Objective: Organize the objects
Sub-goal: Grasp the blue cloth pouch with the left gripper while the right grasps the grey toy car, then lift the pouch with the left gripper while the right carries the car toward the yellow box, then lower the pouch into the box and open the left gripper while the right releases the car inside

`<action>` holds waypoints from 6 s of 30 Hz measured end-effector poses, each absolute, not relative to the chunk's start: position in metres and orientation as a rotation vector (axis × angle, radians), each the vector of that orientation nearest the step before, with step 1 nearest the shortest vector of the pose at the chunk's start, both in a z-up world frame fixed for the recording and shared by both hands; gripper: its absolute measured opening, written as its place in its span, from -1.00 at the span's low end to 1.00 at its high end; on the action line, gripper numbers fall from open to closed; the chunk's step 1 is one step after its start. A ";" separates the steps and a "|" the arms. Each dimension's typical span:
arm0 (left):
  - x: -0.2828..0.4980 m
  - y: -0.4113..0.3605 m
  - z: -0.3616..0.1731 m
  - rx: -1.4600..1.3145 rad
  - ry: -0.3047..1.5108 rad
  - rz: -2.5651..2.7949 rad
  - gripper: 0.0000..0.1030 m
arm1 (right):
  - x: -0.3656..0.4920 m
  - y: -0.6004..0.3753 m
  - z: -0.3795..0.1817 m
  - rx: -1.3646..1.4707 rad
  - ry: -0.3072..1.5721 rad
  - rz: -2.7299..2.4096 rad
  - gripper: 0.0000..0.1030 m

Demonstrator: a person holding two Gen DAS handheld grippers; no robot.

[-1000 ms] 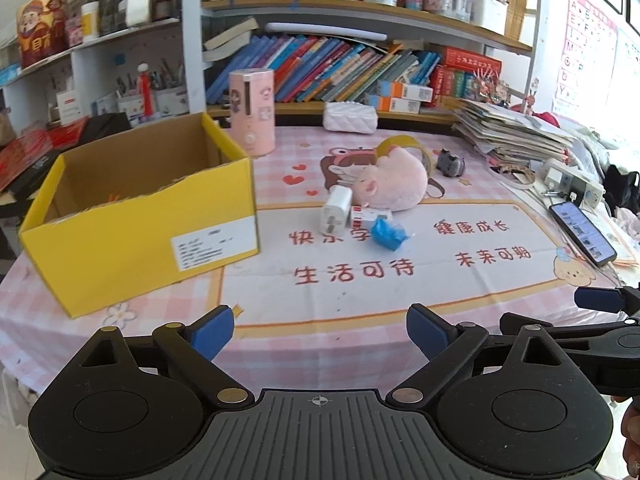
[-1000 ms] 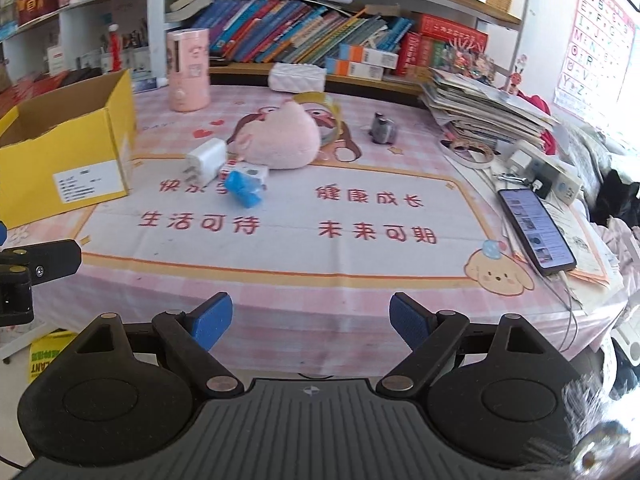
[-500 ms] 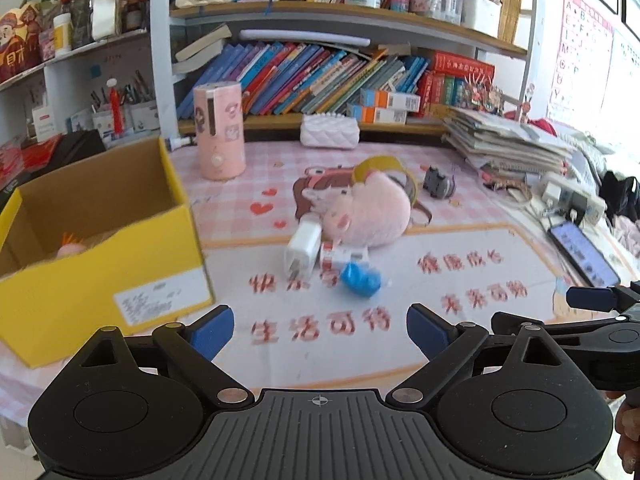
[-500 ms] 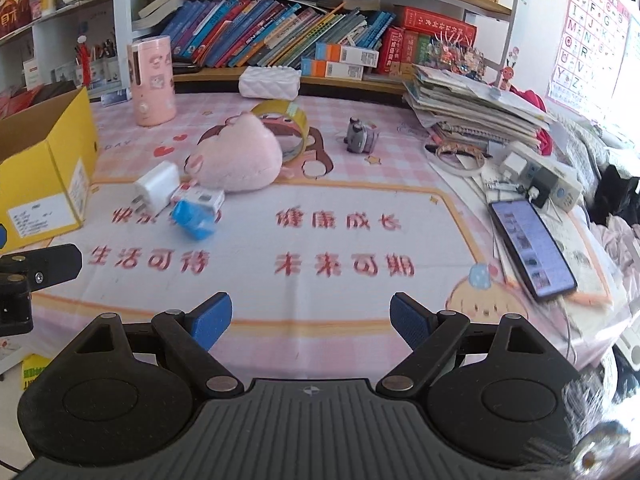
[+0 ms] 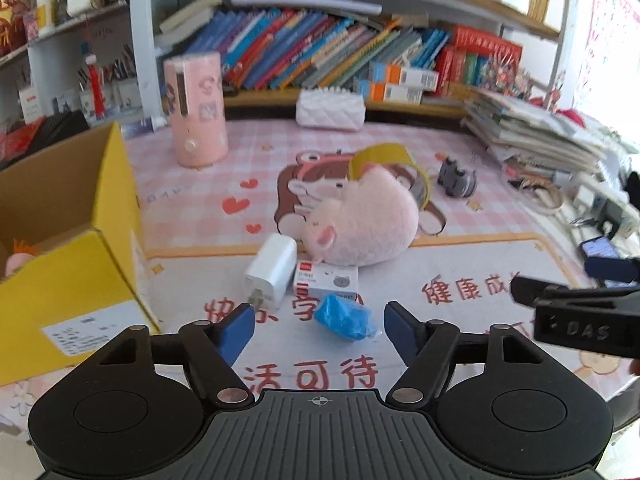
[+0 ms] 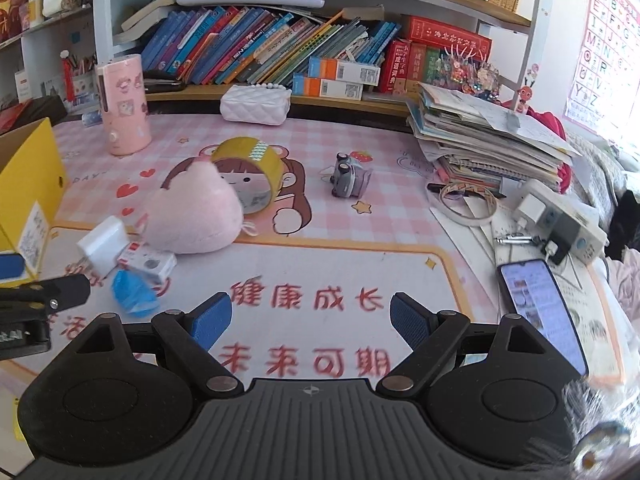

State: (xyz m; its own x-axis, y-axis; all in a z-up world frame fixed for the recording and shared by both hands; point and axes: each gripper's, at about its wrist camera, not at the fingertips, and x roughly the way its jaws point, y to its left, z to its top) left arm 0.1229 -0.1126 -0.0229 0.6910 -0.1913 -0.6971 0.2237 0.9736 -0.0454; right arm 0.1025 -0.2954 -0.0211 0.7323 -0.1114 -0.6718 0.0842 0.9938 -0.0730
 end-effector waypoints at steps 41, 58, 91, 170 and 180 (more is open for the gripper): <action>0.157 -0.115 -0.034 -0.097 0.820 -0.113 -0.39 | 0.310 -0.369 -0.082 -0.081 0.665 -0.108 0.61; 0.152 -0.112 -0.033 -0.098 0.811 -0.126 -0.39 | 0.337 -0.382 -0.096 0.006 0.719 -0.082 -0.14; 0.069 0.002 0.003 -0.183 0.646 -0.112 -0.40 | 0.118 -0.241 -0.002 0.046 0.707 0.077 -0.17; 0.121 0.157 0.030 -0.148 0.602 0.132 -0.41 | 0.191 0.016 0.044 -0.184 0.566 0.523 -0.16; 0.163 0.140 0.003 -0.101 0.735 0.127 -0.41 | 0.250 0.038 0.018 -0.289 0.669 0.601 -0.16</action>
State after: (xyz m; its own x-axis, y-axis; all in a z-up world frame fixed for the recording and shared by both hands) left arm 0.1635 0.1396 0.0030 0.7348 0.0801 -0.6735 -0.1506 0.9875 -0.0468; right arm 0.2495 0.0383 0.0178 0.6250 0.4260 -0.6542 -0.6053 0.7937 -0.0613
